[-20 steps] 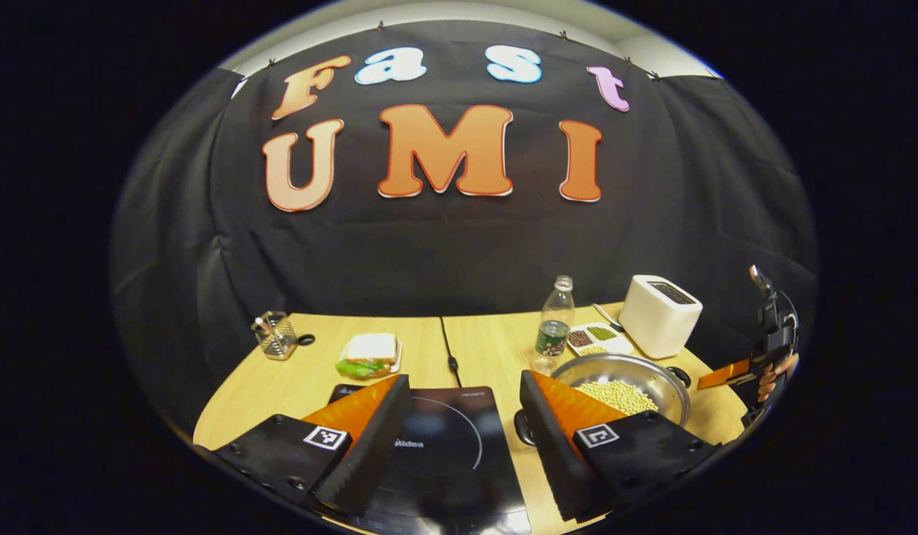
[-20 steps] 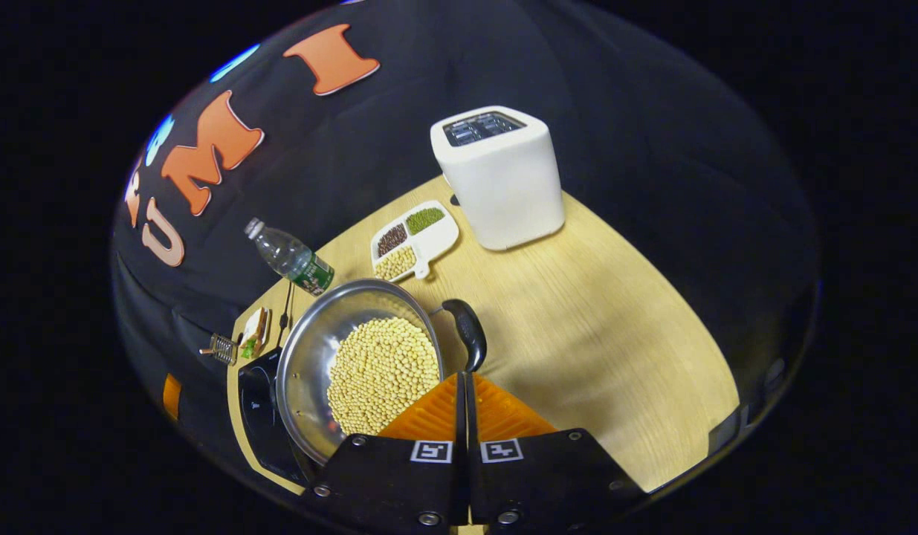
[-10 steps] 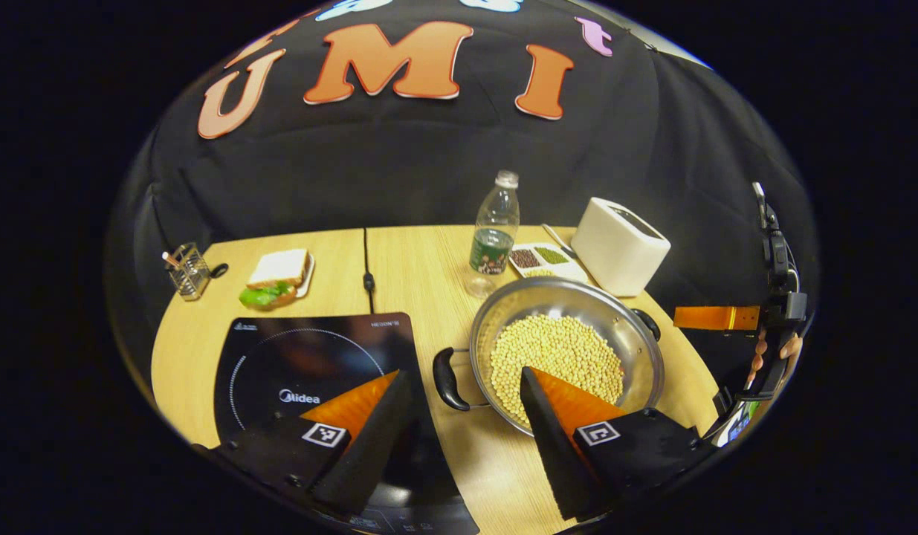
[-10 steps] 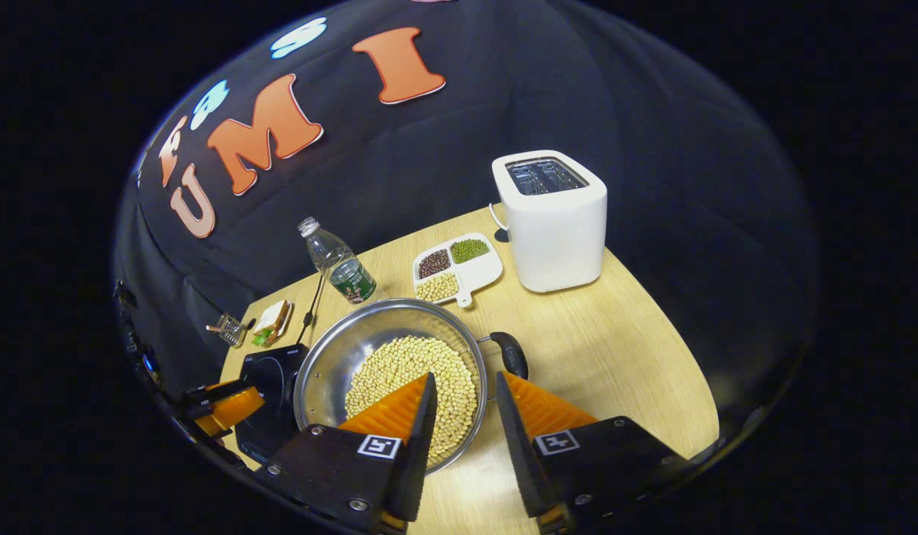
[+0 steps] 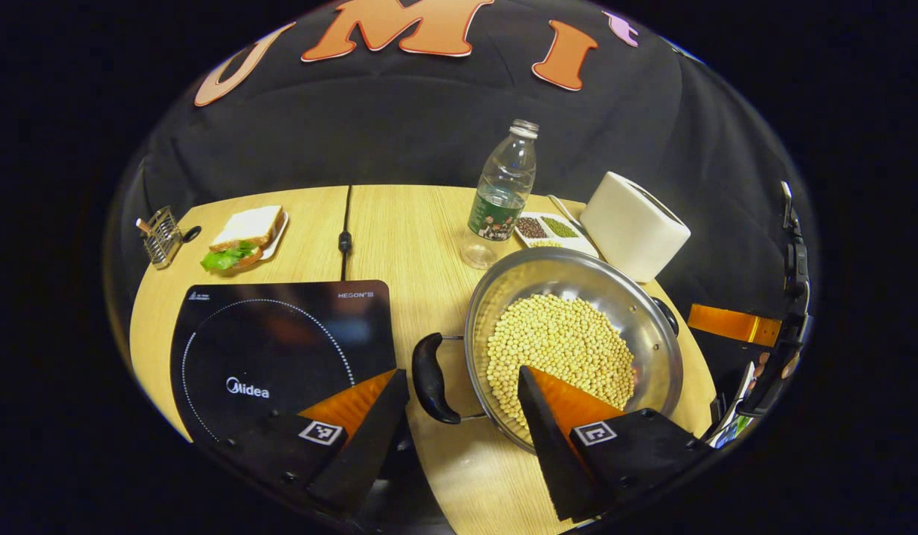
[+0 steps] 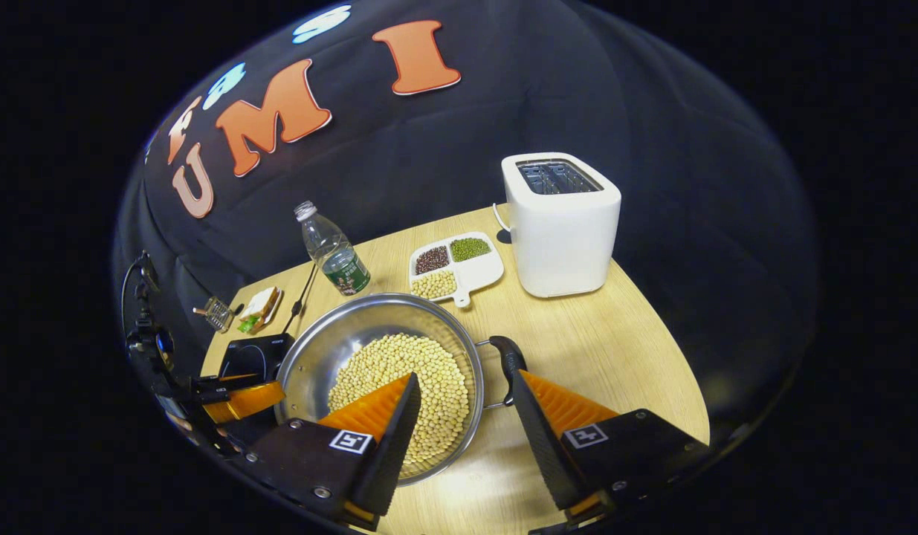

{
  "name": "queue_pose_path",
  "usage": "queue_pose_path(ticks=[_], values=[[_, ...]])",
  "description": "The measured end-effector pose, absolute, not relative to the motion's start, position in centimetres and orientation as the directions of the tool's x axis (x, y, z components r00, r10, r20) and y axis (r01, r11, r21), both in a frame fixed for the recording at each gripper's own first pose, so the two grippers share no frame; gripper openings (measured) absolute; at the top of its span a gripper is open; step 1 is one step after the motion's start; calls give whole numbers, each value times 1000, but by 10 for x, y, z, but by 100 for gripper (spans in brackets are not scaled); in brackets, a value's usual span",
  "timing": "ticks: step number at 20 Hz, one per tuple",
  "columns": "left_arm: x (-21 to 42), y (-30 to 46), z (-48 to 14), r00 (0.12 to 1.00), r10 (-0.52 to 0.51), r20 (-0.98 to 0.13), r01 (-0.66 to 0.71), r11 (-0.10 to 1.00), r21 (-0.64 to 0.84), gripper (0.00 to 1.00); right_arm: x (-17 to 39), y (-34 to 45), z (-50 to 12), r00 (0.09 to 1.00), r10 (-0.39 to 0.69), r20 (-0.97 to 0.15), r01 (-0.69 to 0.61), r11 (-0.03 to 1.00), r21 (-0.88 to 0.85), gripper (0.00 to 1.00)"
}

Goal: First push the handle of the pot to place it horizontally, then grasp the pot with both hands and set it on the induction cooktop.

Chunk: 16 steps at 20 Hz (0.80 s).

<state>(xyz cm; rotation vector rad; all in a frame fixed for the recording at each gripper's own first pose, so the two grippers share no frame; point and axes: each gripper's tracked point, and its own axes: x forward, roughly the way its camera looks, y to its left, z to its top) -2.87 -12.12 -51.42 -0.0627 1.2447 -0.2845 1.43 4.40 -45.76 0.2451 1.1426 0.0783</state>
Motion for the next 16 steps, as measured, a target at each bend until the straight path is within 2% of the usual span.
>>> queue_pose_path(ticks=[1, 7, 8, 9, 13, 16], values=[[-27, -122, -520, 293, -238, -926, 188, 964, -188, 99, 15, 43, -460, 417, 179, -891, 58, 973, 222, 80], [-14, -132, -542, 340, -199, -919, 209, 969, -132, 98, 14, 38, -472, 408, 135, -903, 25, 987, 159, 84], [-12, -135, -544, 349, -194, -917, 224, 967, -119, 97, 12, 38, -475, 403, 128, -906, 14, 989, 146, 77], [-8, -138, -546, 359, -190, -914, 242, 965, -105, 98, 13, 37, -479, 402, 118, -908, 4, 991, 131, 86], [2, -147, -558, 392, -154, -907, 277, 960, -43, 97, 17, 22, -494, 411, 40, -911, 13, 999, 50, 87], [7, -147, -570, 408, -114, -906, 295, 955, 13, 97, 13, 13, -508, 373, 3, -928, 19, 1000, 11, 87]])
